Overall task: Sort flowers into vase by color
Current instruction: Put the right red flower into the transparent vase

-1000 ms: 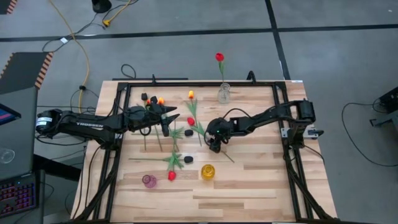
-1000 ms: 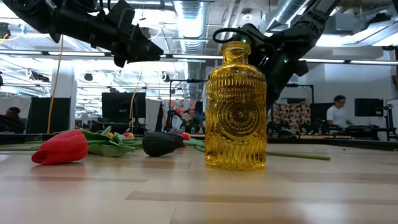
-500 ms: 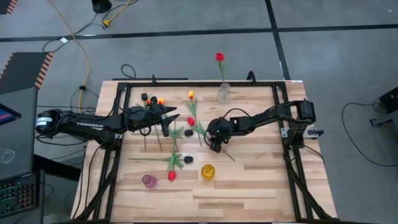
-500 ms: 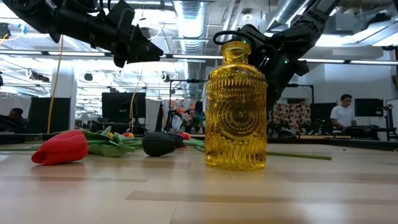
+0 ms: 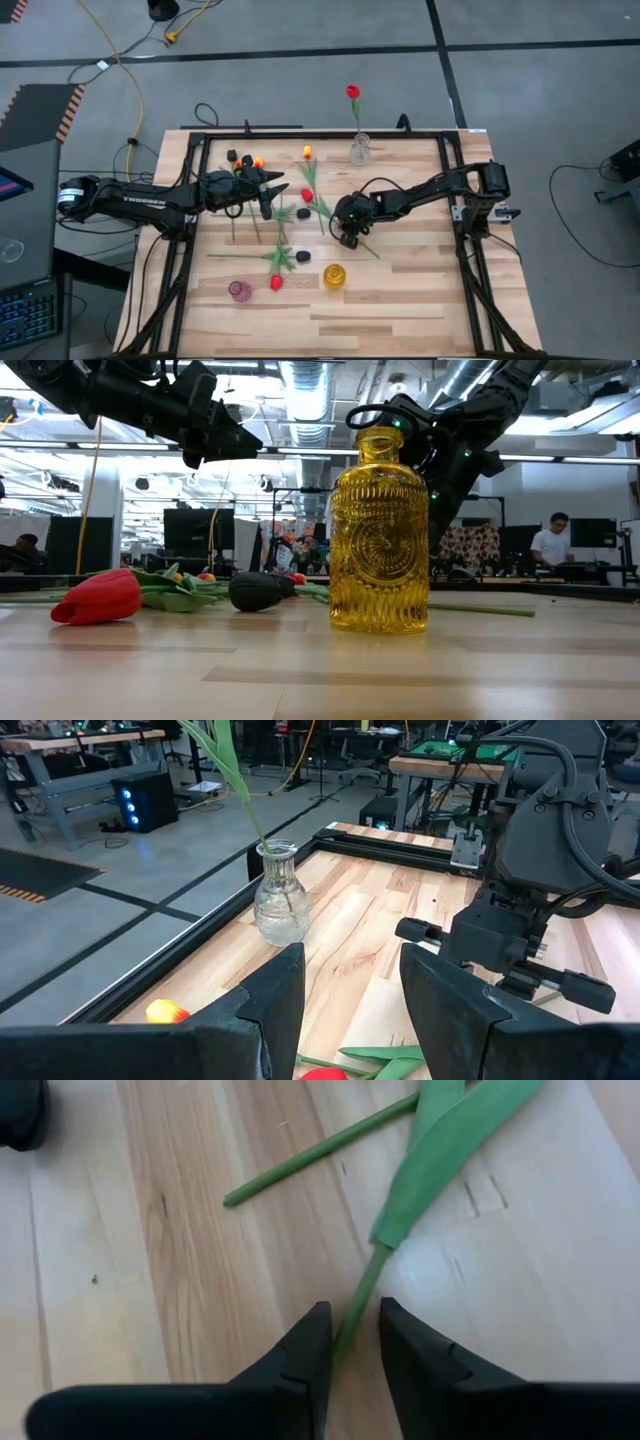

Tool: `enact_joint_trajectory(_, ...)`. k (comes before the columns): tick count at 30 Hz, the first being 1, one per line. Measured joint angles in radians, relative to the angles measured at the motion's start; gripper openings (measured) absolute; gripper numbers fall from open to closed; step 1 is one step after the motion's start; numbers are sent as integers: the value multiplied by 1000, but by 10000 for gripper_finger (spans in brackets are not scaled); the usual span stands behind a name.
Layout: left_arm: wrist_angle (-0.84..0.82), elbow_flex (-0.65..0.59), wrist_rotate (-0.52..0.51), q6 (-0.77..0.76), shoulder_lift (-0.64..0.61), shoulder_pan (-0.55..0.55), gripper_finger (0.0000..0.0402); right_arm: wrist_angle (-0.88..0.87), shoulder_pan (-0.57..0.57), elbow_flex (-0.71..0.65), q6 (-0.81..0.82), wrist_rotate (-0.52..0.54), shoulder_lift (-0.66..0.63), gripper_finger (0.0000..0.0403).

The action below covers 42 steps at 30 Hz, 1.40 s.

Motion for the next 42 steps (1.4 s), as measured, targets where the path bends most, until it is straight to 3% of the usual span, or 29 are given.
enact_joint_trajectory(14,0,0,0,0,0,0,153,3,-8,-2,27,-18,-4,16)
enact_joint_trajectory(21,0,0,1,0,0,0,153,-20,-24,-8,26,-25,-53,16)
enact_joint_trajectory(30,0,0,1,0,0,0,153,-89,-63,-6,9,-17,-221,16)
enact_joint_trajectory(42,1,0,1,0,0,0,153,-107,-161,-13,-166,-10,-461,16)
